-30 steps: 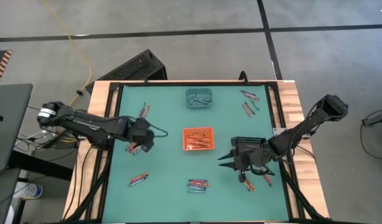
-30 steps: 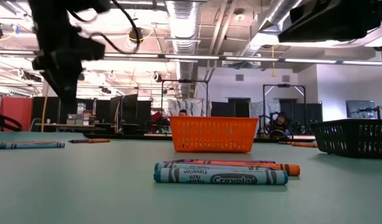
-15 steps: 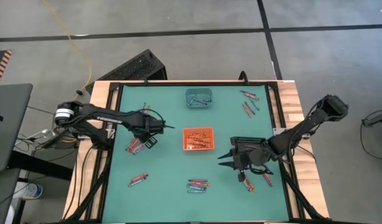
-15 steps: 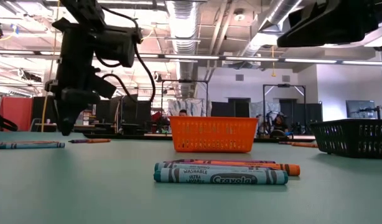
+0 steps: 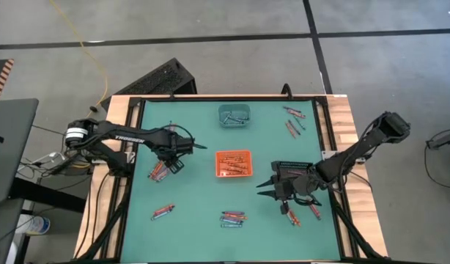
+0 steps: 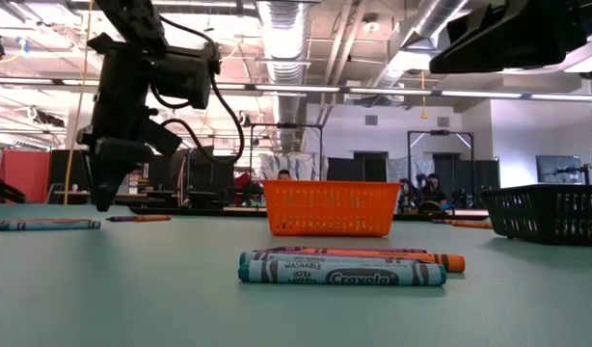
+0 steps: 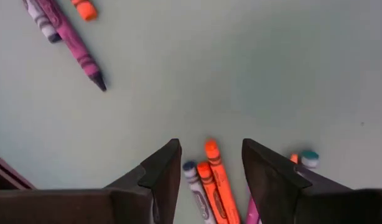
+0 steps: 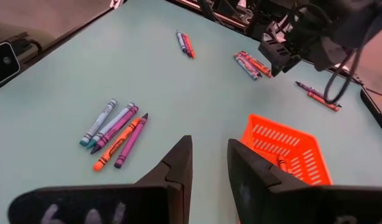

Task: Sort crayons
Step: Put the orange crayon into the orange bin

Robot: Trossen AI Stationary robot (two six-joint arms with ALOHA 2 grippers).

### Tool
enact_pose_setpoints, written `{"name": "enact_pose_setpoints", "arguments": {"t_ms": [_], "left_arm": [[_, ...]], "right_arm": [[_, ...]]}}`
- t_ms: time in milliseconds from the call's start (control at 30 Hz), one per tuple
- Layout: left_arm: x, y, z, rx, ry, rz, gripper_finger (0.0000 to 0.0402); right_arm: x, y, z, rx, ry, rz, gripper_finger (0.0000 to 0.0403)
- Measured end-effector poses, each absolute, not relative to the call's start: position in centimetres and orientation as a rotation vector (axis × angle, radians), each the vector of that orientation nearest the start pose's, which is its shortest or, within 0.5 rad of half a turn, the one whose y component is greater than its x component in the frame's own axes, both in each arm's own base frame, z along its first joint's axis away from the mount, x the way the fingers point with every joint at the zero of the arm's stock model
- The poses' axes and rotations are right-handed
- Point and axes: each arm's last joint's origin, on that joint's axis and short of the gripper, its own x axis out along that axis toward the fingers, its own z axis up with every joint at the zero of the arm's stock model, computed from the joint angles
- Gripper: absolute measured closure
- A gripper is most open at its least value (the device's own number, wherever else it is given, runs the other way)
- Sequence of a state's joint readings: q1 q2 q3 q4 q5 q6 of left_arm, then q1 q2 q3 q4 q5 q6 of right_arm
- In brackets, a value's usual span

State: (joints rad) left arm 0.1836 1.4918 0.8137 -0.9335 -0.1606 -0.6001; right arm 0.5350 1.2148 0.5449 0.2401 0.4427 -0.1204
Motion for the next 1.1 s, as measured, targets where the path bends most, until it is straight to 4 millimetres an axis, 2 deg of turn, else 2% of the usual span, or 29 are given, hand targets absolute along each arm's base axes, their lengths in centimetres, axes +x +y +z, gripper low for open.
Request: {"name": "enact_pose_setpoints", "arguments": {"t_ms": [200, 367, 533, 600, 667, 833, 1100], "left_arm": [[21.3, 6.8, 16.8, -0.487, 1.467, 0.744, 0.0242], [20.4, 8.5, 18.8, -0.545, 1.317, 0.72, 0.0242], [19.0, 8.7, 21.6, -0.61, 1.146, 0.716, 0.0242], [18.5, 8.4, 22.0, -0.644, 1.093, 0.715, 0.0242], [17.7, 7.9, 21.5, -0.688, 1.068, 0.697, 0.0242], [16.2, 6.6, 18.2, -0.789, 1.016, 0.649, 0.0242], [15.5, 4.7, 16.4, -0.747, 1.043, 0.65, 0.0242]], "right_arm": [[21.5, 11.3, 20.7, -0.321, 0.375, 0.114, 0.0303], [21.5, 11.3, 20.6, -0.323, 0.379, 0.114, 0.0303], [21.4, 11.3, 20.5, -0.32, 0.397, 0.113, 0.0303], [21.4, 11.2, 20.4, -0.321, 0.405, 0.113, 0.0303], [21.4, 11.2, 20.4, -0.317, 0.403, 0.112, 0.0303], [21.4, 11.2, 20.4, -0.293, 0.401, 0.107, 0.0303], [21.5, 11.3, 20.5, -0.285, 0.389, 0.105, 0.0303]]}}
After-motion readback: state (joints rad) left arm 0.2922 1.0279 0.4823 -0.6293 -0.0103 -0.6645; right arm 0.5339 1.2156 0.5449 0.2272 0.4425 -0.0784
